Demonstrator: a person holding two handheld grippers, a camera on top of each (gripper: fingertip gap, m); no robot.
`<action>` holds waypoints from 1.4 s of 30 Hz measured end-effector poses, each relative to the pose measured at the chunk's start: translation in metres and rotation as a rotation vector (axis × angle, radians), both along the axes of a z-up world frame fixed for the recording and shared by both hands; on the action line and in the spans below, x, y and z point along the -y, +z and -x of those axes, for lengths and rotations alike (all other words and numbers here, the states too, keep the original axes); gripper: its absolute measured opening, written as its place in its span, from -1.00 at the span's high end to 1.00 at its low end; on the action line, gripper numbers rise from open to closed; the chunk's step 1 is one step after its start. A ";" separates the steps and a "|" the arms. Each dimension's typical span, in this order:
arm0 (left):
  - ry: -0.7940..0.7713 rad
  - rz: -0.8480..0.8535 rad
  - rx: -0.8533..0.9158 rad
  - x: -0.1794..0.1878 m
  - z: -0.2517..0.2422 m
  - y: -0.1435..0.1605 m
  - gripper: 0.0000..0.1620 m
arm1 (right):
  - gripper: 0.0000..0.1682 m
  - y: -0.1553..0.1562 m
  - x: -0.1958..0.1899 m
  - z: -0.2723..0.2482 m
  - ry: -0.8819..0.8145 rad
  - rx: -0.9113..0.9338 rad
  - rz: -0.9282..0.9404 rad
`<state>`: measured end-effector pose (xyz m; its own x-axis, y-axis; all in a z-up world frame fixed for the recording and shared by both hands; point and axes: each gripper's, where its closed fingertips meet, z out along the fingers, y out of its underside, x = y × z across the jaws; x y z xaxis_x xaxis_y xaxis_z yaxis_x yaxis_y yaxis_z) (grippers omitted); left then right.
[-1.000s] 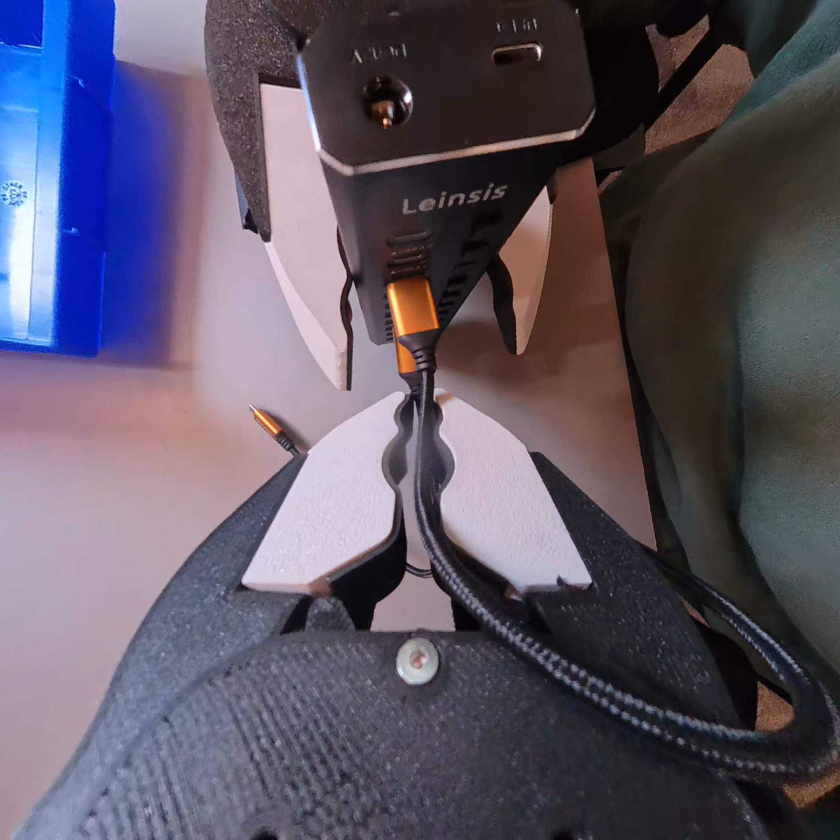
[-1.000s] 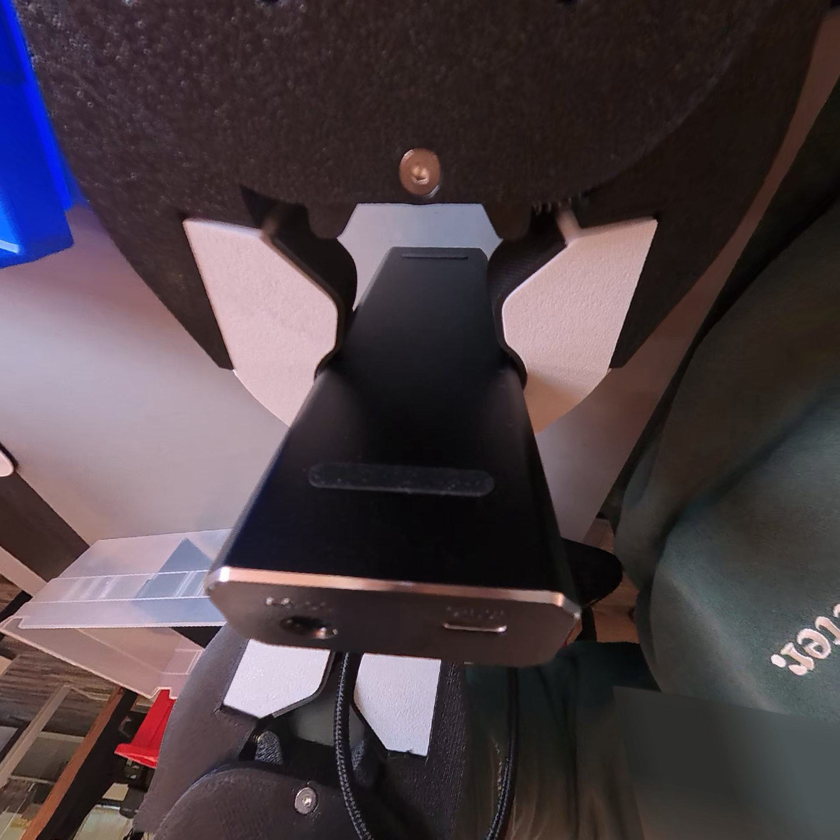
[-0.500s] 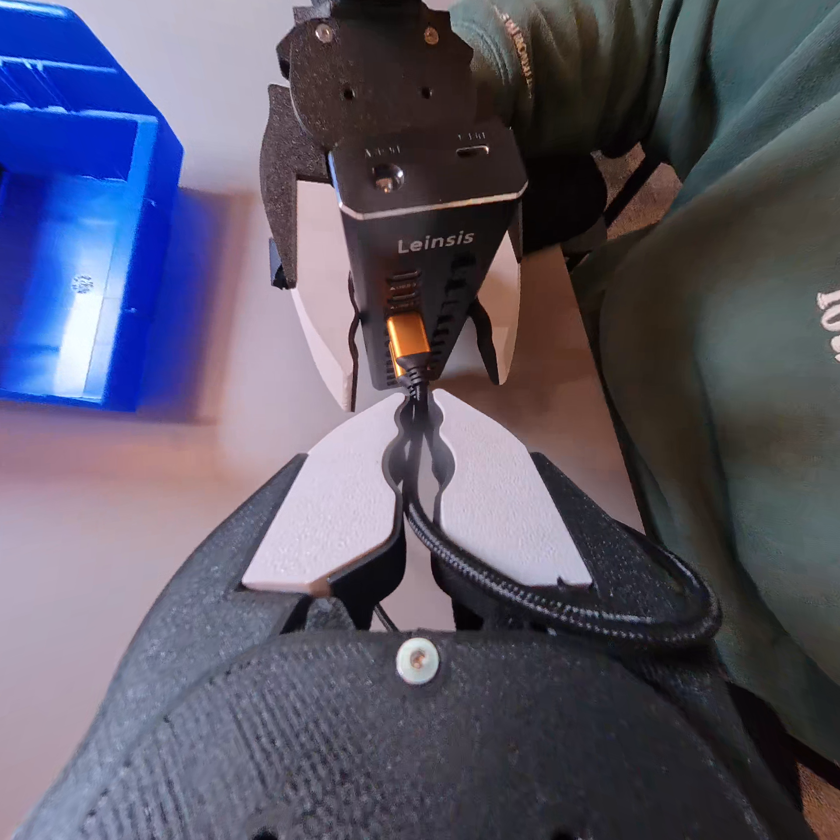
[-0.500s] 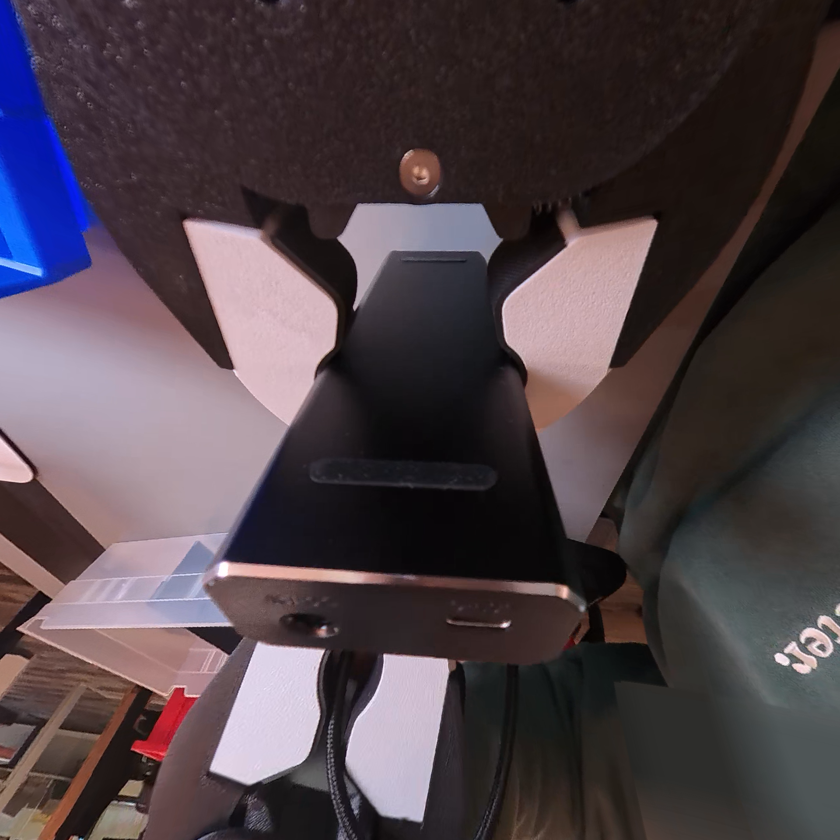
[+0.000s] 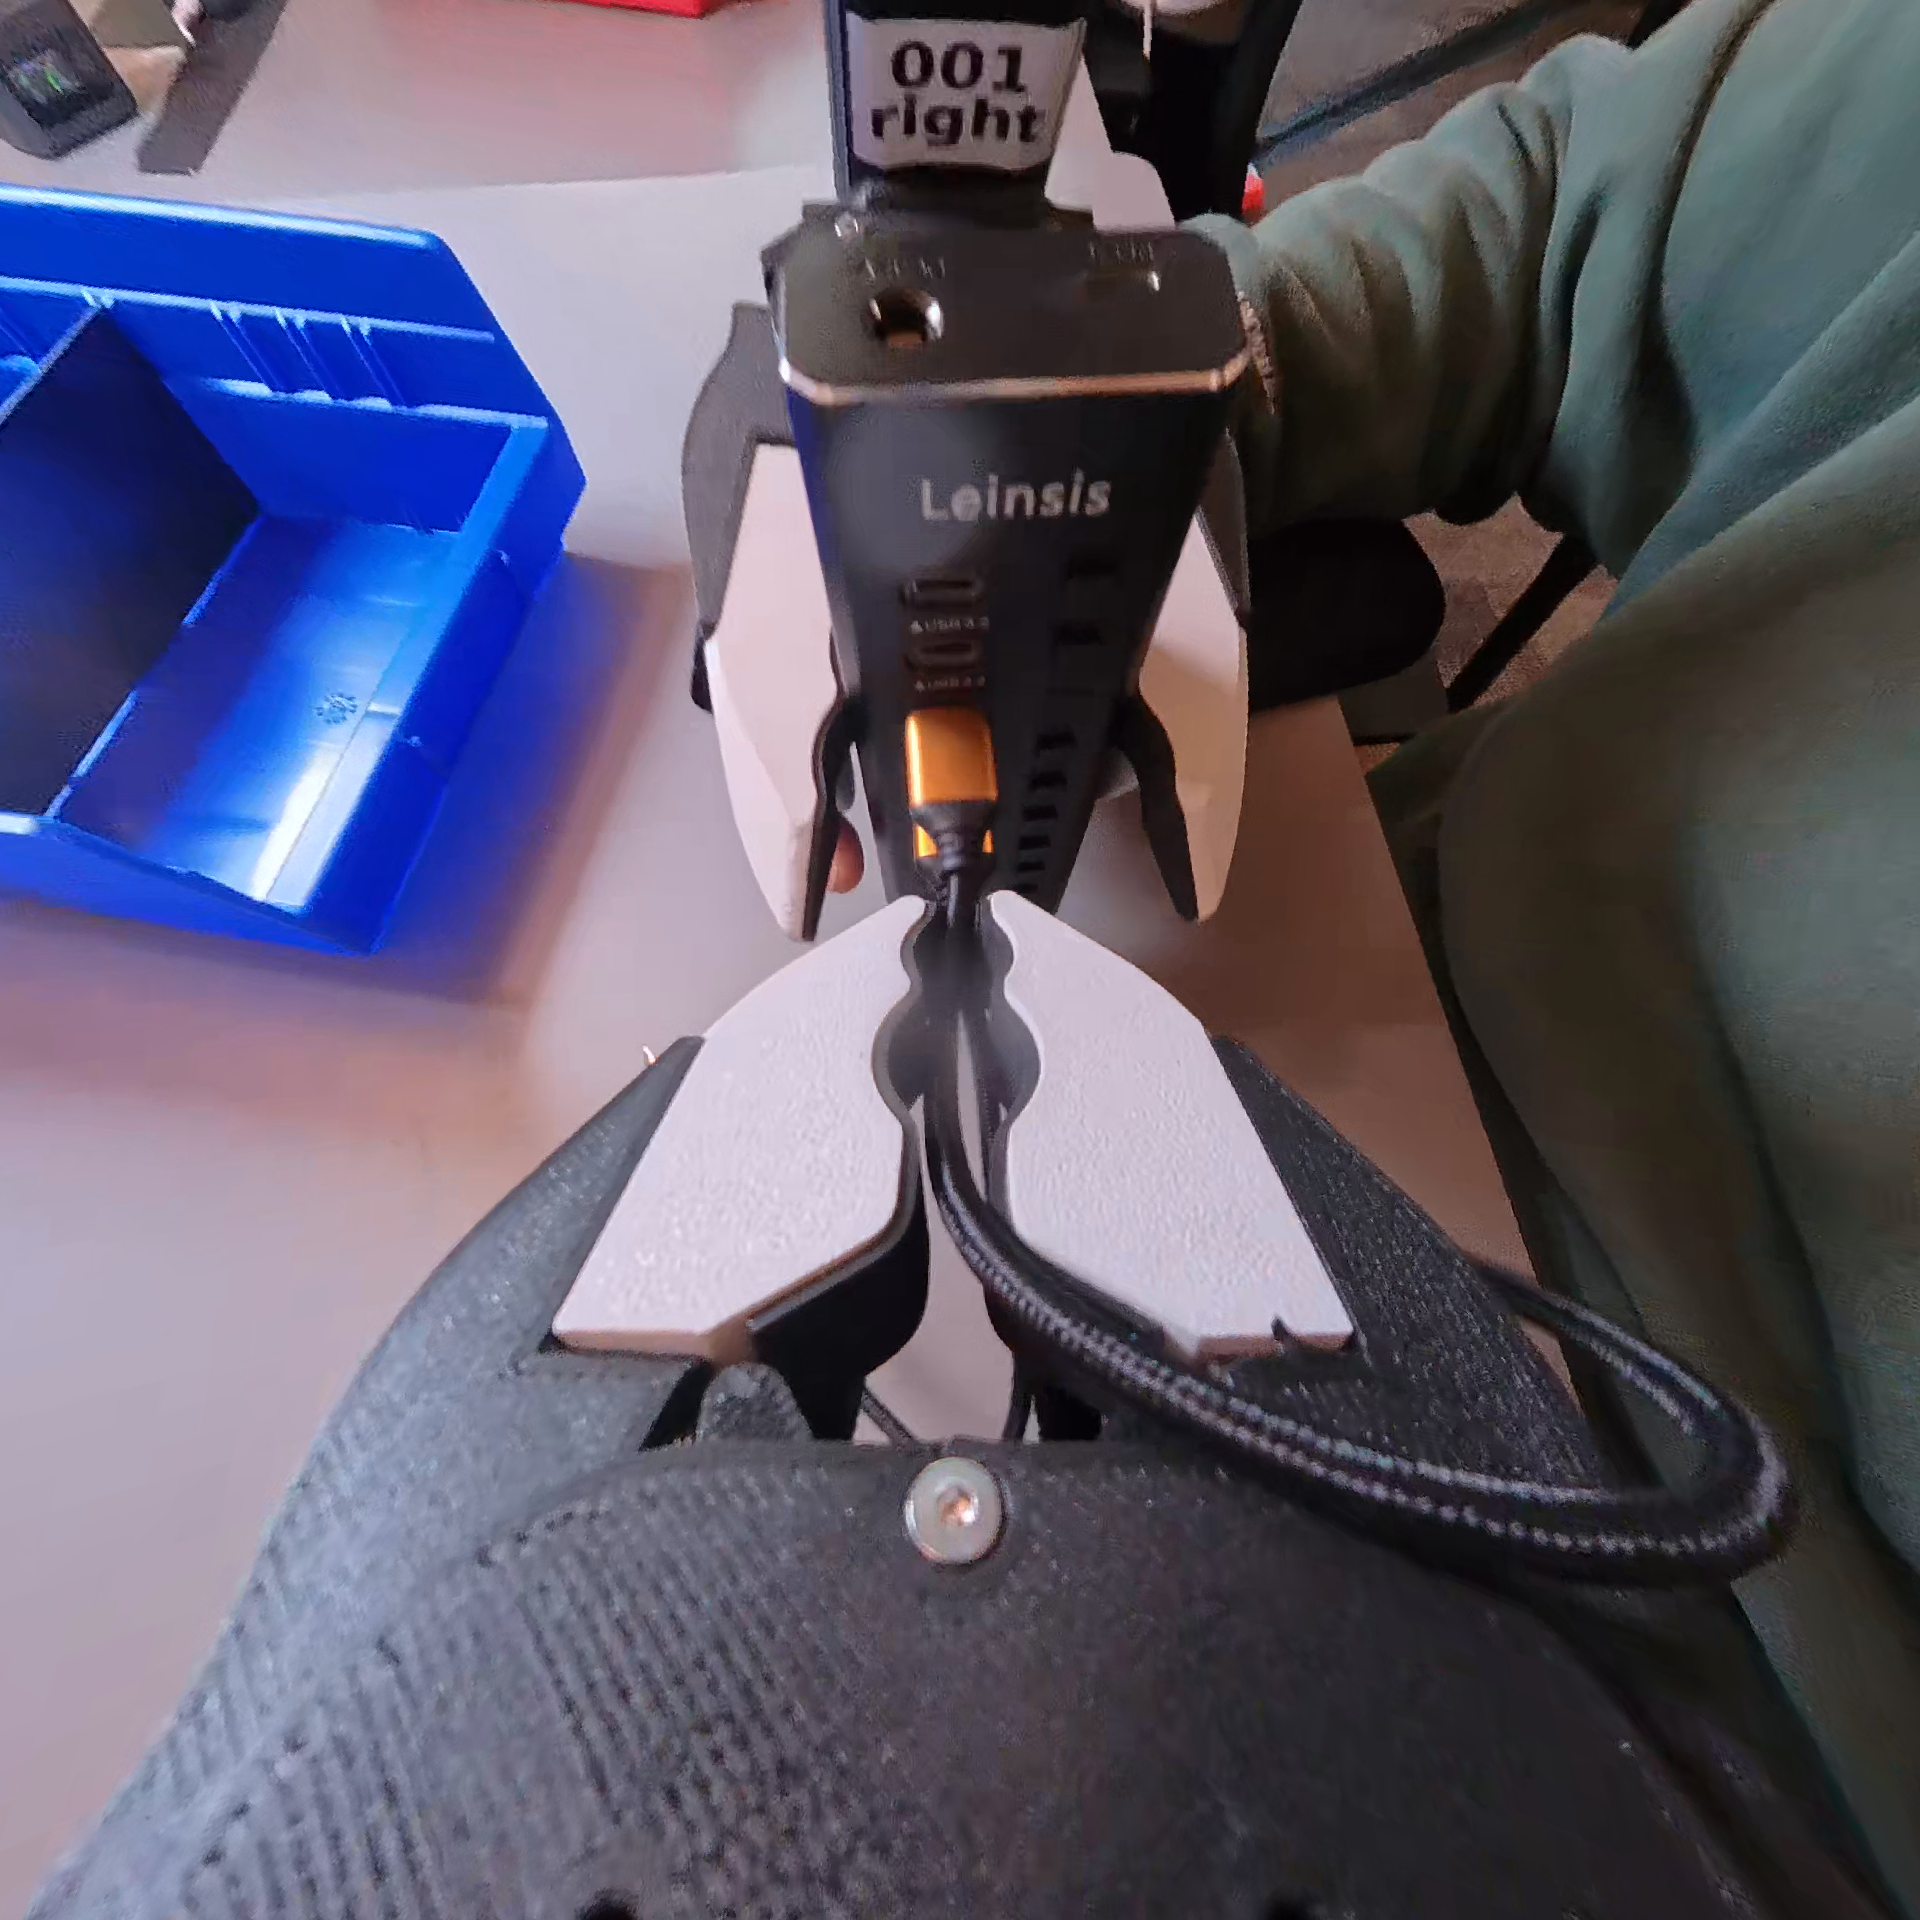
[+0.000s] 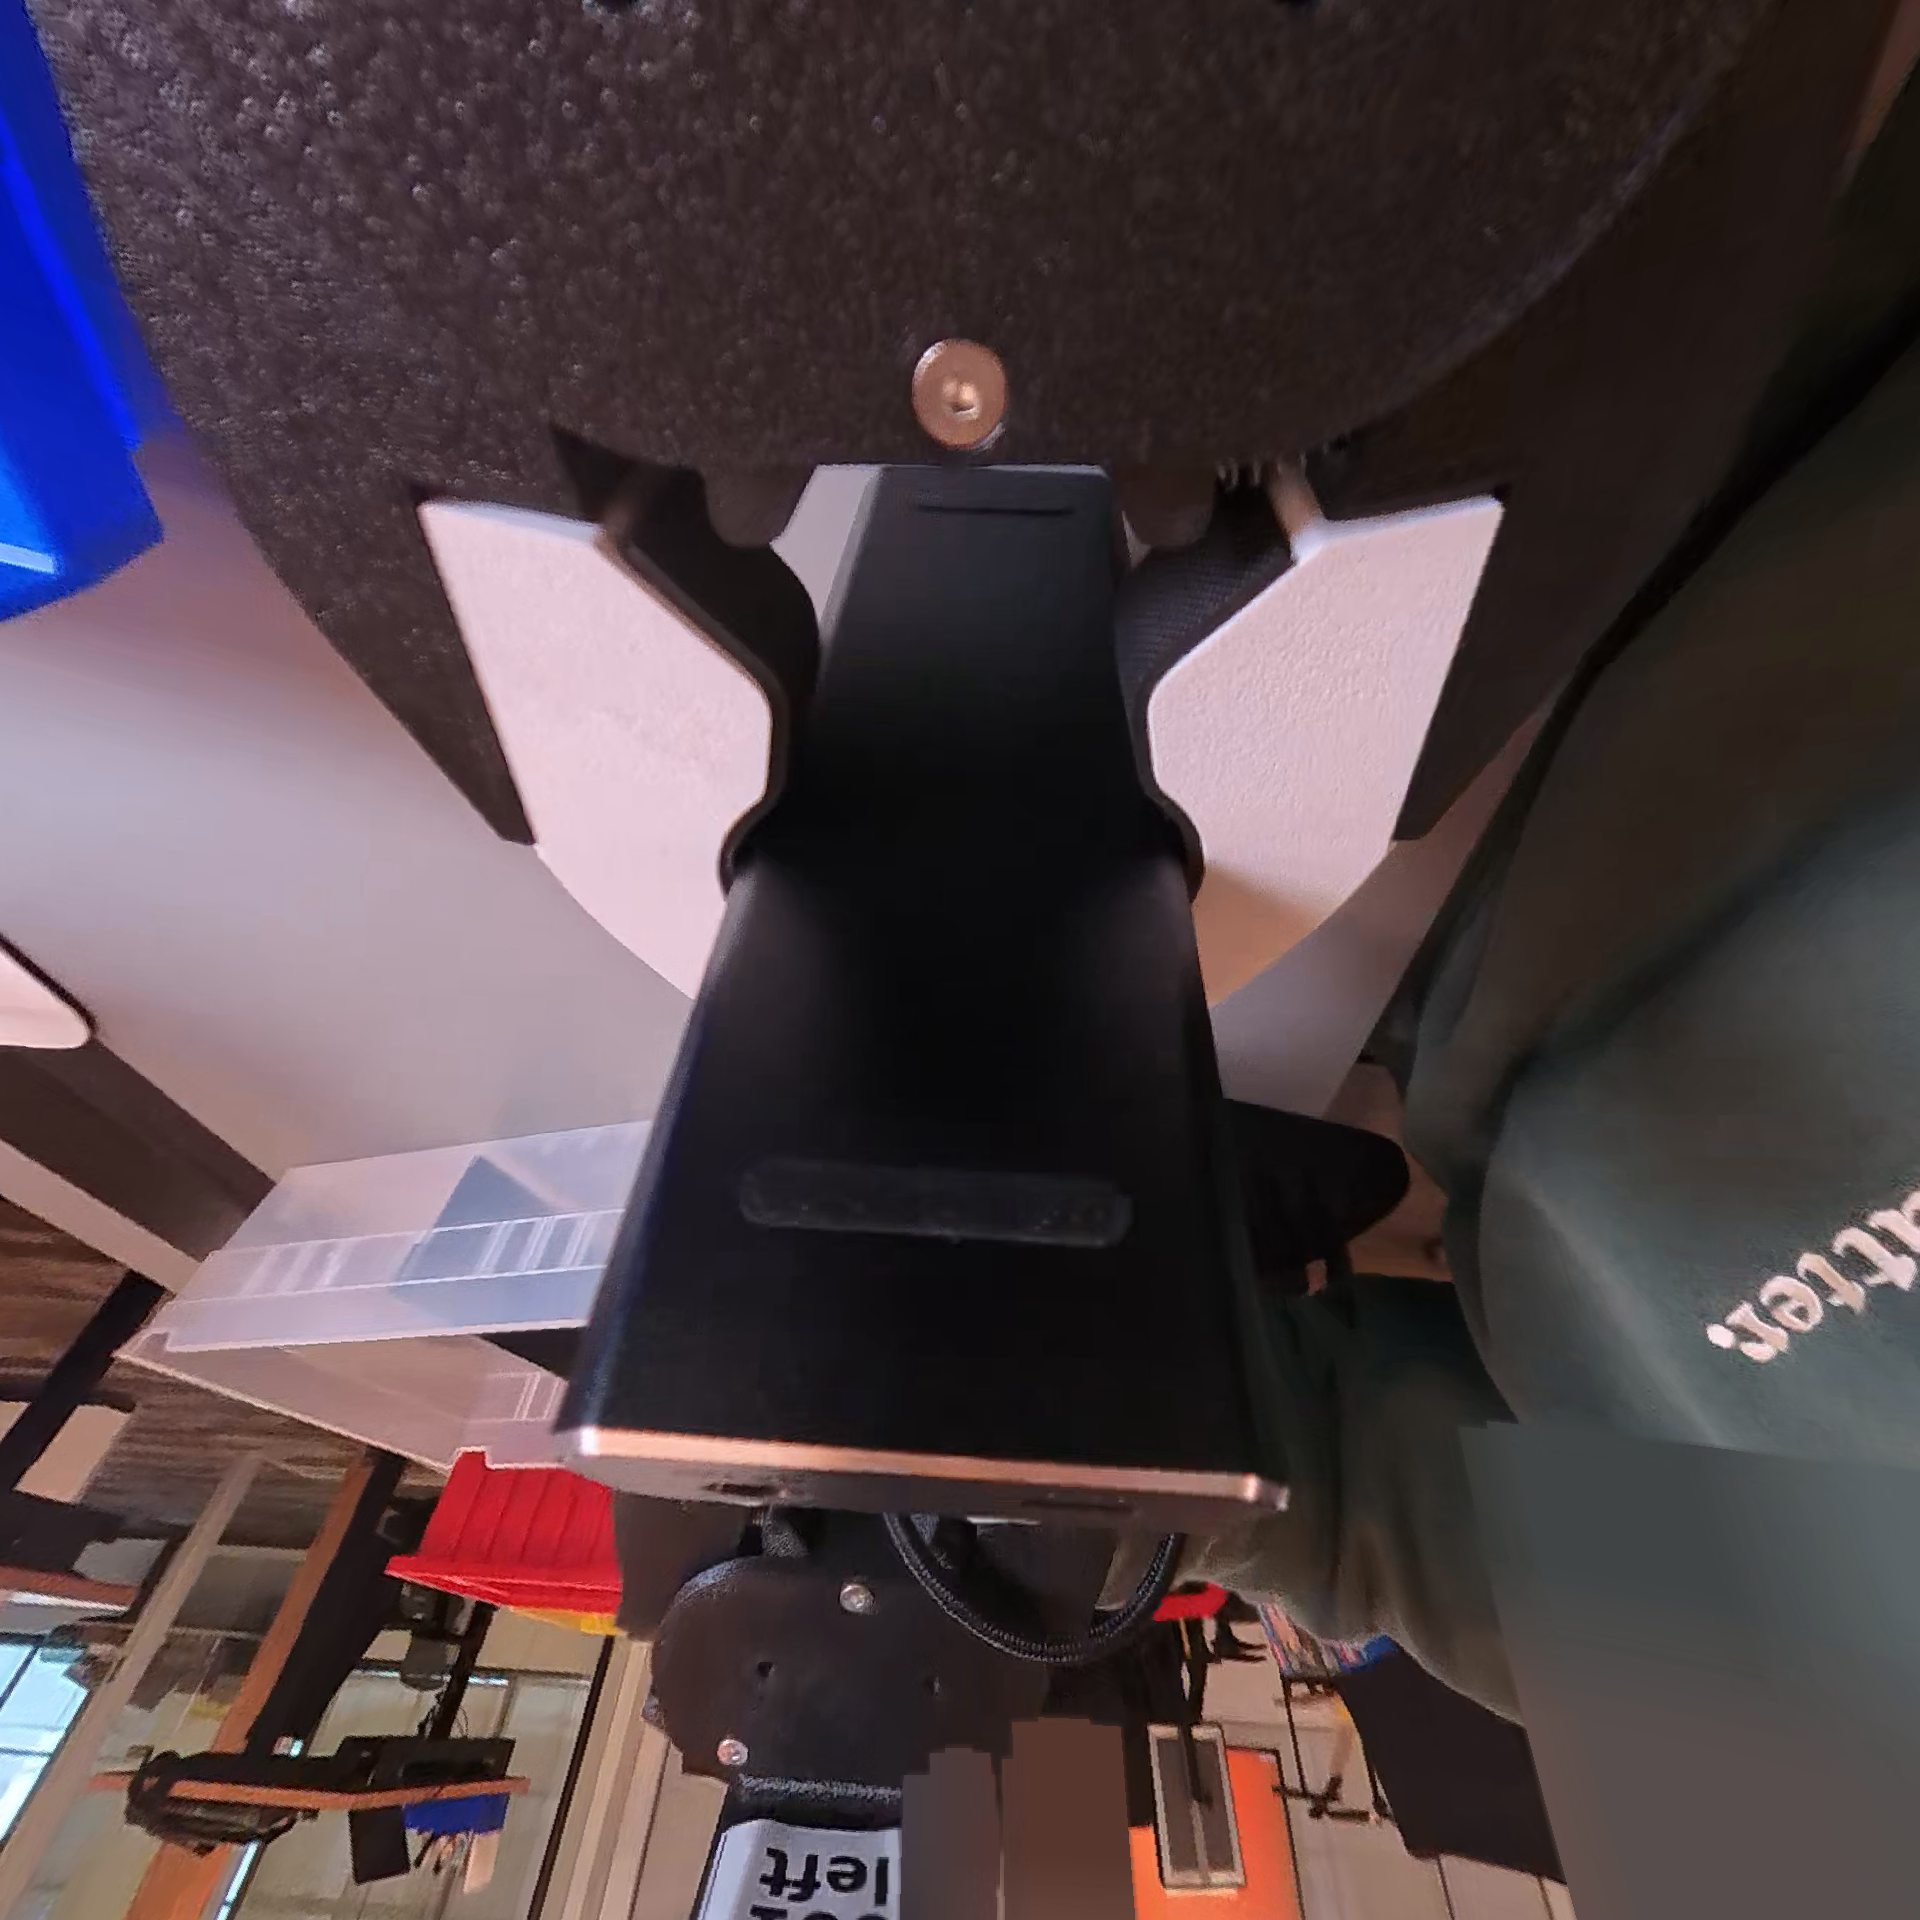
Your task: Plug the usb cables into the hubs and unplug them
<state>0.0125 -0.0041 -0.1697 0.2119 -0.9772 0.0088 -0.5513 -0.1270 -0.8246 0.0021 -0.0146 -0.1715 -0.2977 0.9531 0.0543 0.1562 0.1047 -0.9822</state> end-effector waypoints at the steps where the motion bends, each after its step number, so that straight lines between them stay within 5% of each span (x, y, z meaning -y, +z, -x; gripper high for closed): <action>1: -0.004 0.004 0.019 0.001 -0.002 0.002 0.94 | 0.14 -0.002 0.002 0.000 0.007 0.007 0.004; 15: 0.035 -0.094 0.153 -0.001 0.002 0.012 0.90 | 0.15 0.002 -0.001 0.001 -0.002 -0.008 0.022; 22: 0.220 -0.238 0.169 -0.018 0.063 0.020 0.67 | 0.14 0.018 -0.023 -0.012 -0.071 -0.083 0.069; 28: 0.429 -0.153 0.331 -0.033 0.114 0.006 0.73 | 0.14 0.053 -0.047 -0.024 -0.182 -0.148 0.014; 36: 0.398 -0.106 0.234 -0.019 0.113 -0.039 0.74 | 0.14 0.137 -0.114 -0.030 -0.323 -0.218 -0.048; 42: 0.371 -0.110 0.298 -0.018 0.095 -0.036 0.60 | 0.14 0.174 -0.133 -0.015 -0.247 -0.417 0.154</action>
<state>-0.0824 0.0137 -0.2056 0.5498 -0.8350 0.0232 -0.2233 -0.1737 -0.9592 0.0175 0.1180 0.0025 -0.0457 0.9986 -0.0259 -0.2505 -0.0366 -0.9674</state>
